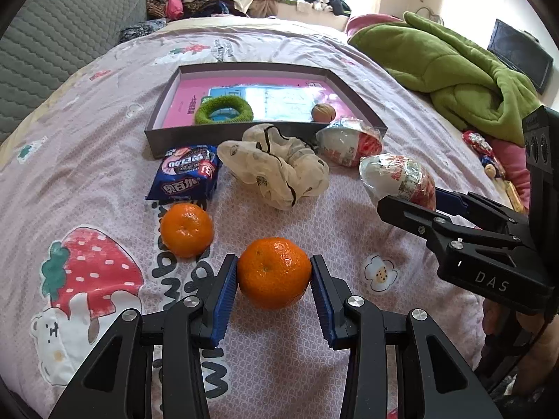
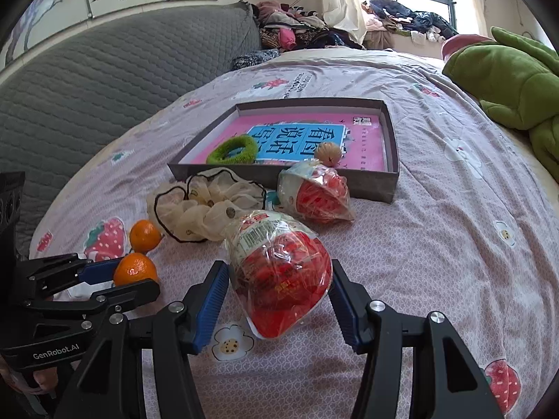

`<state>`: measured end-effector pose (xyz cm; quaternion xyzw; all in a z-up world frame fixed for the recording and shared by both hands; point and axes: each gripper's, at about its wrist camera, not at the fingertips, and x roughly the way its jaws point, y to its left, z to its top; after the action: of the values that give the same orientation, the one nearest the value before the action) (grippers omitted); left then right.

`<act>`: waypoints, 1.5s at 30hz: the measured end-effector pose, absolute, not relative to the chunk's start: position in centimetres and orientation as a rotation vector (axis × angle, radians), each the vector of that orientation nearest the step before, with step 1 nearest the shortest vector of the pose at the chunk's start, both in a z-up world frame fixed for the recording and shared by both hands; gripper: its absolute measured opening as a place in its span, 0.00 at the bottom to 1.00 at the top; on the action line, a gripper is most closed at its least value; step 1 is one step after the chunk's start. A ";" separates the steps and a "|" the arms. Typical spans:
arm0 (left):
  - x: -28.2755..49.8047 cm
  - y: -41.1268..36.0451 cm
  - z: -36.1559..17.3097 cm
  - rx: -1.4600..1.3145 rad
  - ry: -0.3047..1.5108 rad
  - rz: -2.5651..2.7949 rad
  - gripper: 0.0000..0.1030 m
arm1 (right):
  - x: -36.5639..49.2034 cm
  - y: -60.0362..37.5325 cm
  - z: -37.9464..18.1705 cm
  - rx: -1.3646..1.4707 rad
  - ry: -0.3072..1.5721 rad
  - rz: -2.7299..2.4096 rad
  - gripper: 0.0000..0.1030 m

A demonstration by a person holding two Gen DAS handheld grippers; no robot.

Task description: Organize objects

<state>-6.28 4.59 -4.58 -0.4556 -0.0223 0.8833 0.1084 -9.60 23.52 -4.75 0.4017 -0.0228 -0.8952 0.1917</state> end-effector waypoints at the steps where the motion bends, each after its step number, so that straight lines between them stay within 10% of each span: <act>1: -6.3 4.6 -4.5 -1.337 -0.065 2.598 0.41 | -9.6 23.6 -4.6 1.123 -0.070 -2.513 0.55; 45: -12.5 2.5 3.4 -1.127 -0.059 2.753 0.41 | -13.4 24.6 2.9 0.865 -0.111 -2.609 0.55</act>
<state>-12.50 2.52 3.40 -0.3775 -0.0197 0.9221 0.0829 -13.39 24.56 2.93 0.3084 -0.0396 -0.9304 0.1941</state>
